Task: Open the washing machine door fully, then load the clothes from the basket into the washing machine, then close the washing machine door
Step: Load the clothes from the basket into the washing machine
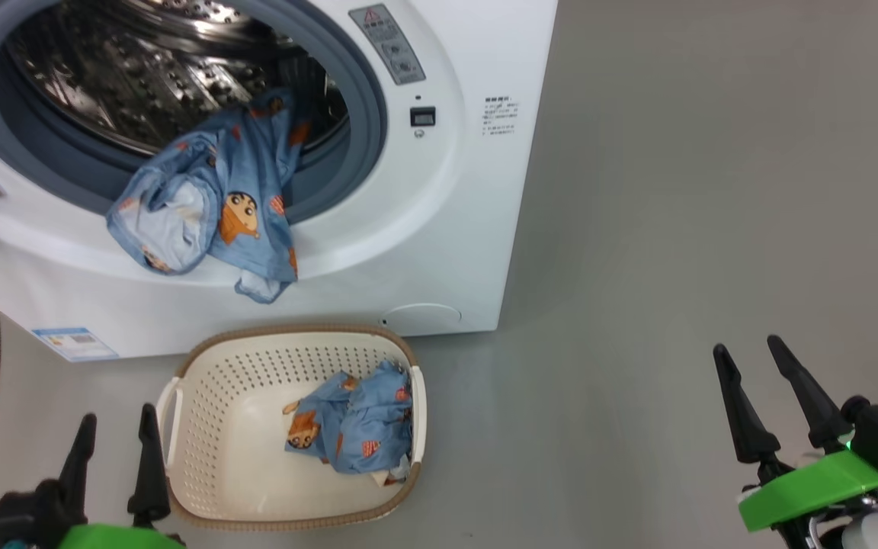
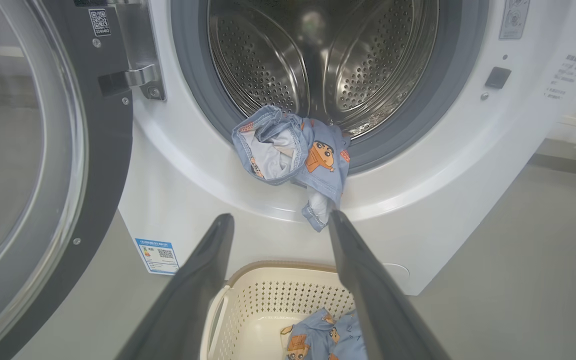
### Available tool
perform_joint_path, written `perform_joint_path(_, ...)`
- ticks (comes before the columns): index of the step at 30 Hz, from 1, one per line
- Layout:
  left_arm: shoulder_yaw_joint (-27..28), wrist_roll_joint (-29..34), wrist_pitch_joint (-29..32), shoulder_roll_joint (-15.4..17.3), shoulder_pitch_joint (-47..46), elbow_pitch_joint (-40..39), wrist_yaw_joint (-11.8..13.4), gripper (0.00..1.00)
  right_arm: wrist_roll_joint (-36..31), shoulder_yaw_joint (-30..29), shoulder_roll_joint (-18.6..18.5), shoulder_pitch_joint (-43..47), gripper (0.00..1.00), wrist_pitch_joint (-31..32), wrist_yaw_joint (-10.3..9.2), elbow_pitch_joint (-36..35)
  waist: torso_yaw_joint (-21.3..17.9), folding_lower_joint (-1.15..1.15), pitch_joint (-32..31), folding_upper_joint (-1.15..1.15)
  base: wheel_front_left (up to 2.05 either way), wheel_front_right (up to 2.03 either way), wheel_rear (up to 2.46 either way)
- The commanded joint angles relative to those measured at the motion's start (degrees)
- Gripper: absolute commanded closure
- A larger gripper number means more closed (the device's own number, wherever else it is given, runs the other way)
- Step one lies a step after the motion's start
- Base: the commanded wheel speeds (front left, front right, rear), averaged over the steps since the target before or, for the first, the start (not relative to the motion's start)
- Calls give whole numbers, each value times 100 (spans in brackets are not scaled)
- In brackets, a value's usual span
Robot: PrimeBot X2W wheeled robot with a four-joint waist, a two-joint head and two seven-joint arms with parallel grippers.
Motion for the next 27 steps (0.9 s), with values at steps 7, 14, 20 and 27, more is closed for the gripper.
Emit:
perform_joint_path(7,10,-160,-38,256,-750,363,-20,0,-26,170,-51,-442,0,-47,25,-175,-87,0,571,0,0,0,0)
perform_joint_path(14,-274,-404,-38,436,-1605,972,-20,0,-40,212,44,-763,0,-47,25,-200,-164,0,1064,0,0,0,0)
perform_joint_path(20,-596,-711,-38,657,-2580,1700,-20,0,-32,279,107,-1091,0,-47,25,-225,-295,0,1591,0,0,0,0)
perform_joint_path(27,-985,-1052,-38,958,-3578,2509,-20,0,-37,311,195,-1432,0,-47,25,-259,-530,0,2142,0,0,0,0)
